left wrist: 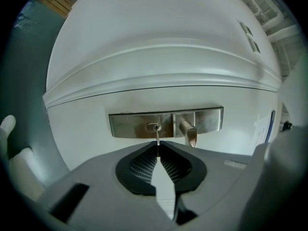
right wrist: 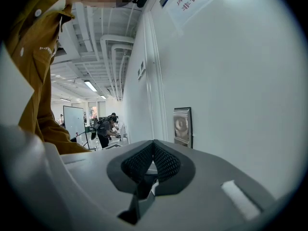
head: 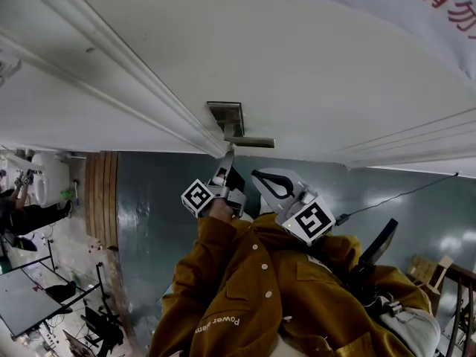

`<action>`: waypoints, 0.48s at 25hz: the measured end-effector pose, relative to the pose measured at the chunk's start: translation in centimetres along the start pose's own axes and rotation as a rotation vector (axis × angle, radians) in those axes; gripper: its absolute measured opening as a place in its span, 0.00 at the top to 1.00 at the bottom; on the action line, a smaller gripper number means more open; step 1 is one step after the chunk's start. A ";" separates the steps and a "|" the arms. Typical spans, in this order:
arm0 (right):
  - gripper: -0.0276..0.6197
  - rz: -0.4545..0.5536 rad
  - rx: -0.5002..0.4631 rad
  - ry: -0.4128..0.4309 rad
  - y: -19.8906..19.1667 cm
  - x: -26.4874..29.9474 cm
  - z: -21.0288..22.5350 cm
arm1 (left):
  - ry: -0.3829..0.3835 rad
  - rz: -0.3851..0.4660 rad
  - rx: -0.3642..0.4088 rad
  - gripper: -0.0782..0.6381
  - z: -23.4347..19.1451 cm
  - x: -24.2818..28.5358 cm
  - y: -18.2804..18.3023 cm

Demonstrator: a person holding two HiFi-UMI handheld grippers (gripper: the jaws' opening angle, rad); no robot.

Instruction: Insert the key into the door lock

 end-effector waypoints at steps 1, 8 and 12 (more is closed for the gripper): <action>0.95 0.000 0.003 -0.001 -0.1 0.0 0.0 | 0.000 0.008 0.002 0.86 0.0 0.1 0.1; 0.95 -0.022 0.081 -0.020 -0.7 -0.1 -0.1 | -0.018 -0.008 -0.038 0.86 -0.1 2.0 0.2; 0.95 -0.007 0.021 0.003 -0.3 0.1 0.0 | -0.019 -0.007 -0.004 0.85 -0.8 4.0 1.0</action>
Point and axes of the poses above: the fingertips, and each gripper's own axes: x forward along the fingers, z to its right, y out of its top, the point moved 8 cm from there along -x, backward along the fingers, and after that the axes turned 7 degrees about z, right-handed, at the moved point
